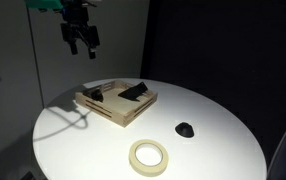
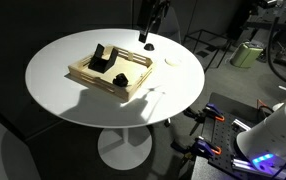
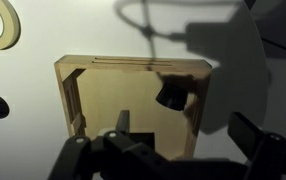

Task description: Move the tray to the right slightly

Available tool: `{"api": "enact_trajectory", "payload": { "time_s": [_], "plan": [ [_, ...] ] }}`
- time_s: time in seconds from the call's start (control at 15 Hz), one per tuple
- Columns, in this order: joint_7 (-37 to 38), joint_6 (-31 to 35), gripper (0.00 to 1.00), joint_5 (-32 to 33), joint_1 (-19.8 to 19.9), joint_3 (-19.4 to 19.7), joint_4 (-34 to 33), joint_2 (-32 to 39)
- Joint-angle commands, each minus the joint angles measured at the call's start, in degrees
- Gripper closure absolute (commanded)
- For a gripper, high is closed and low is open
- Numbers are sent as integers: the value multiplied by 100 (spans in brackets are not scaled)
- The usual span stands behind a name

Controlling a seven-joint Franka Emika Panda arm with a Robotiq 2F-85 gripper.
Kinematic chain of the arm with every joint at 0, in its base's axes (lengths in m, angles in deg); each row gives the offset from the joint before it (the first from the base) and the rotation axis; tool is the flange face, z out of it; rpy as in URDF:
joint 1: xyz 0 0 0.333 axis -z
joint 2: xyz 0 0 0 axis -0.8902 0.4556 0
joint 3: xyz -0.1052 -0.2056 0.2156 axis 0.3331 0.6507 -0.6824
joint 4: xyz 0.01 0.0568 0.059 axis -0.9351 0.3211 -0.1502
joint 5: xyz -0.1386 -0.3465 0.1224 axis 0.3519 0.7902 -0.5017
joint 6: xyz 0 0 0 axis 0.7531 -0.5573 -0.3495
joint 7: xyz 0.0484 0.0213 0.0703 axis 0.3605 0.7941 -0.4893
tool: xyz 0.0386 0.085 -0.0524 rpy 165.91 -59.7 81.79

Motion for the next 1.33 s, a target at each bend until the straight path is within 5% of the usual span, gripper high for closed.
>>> {"api": "enact_trajectory", "payload": {
  "time_s": [0.0,1.27],
  "plan": [
    [-397,-86,0,26,98,210,-367,391],
    [-815,219,0,-356,673,1019,59,678]
  ]
}}
